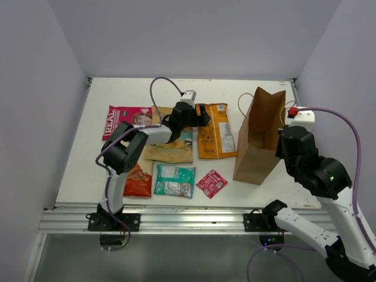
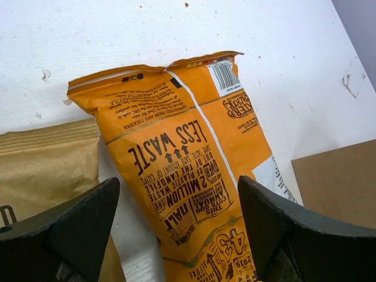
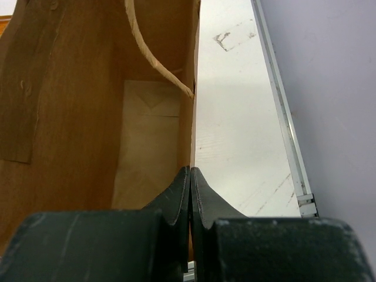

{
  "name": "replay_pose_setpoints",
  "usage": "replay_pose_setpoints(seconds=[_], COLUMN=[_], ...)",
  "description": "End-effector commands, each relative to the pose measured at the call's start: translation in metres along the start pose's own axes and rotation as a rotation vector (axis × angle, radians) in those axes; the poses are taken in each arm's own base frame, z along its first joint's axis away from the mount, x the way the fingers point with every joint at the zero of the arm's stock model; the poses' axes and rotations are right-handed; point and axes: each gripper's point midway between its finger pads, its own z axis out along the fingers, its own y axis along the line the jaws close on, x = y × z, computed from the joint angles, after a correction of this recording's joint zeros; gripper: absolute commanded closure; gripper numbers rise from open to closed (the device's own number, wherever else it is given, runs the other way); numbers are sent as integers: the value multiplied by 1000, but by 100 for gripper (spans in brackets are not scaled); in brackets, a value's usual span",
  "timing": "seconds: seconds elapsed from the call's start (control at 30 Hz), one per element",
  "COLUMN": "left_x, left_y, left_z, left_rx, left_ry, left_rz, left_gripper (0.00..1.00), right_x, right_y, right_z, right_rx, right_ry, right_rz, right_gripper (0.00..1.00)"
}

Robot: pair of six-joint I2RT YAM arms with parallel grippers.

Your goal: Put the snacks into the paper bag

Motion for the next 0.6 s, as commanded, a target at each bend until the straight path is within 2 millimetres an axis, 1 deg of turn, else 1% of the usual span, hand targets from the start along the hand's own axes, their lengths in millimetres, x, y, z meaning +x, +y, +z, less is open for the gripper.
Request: replay_pose_setpoints(seconds=[0.0, 0.03, 0.07, 0.17, 0.3, 0.33, 0.37, 0.4, 0.43, 0.47, 0.57], left_x=[-3, -8, 8, 17, 17, 15, 14, 7, 8, 6, -5], left_y=[-11, -13, -5, -2, 0, 0, -1, -4, -3, -4, -7], left_z=[10, 15, 21, 32, 38, 41, 42, 44, 46, 46, 45], left_rx=[81, 82, 61, 49, 39, 37, 41, 49, 46, 45, 47], left_ry=[-30, -34, 10, 40, 37, 30, 27, 12, 12, 13, -17], left_rz=[-40, -40, -43, -51, -54, -53, -48, -45, -45, -40, -20], left_gripper=[14, 14, 14, 14, 15, 17, 36, 62, 93, 100, 100], right_x=[-1, -1, -1, -3, -2, -2, -2, -2, -2, -2, -2], right_y=[9, 10, 10, 9, 8, 8, 8, 8, 9, 9, 10], right_z=[5, 6, 6, 5, 4, 3, 3, 4, 4, 5, 5], right_rx=[-24, -26, -24, -23, -26, -25, -25, -26, -27, -25, -28], right_ry=[4, 3, 6, 3, 3, 1, 1, 4, 6, 7, 8], right_rz=[-19, -18, -21, -17, -18, -17, -17, -20, -21, -25, -23], right_gripper=[100, 100, 100, 100, 100, 100, 100, 100, 100, 100, 100])
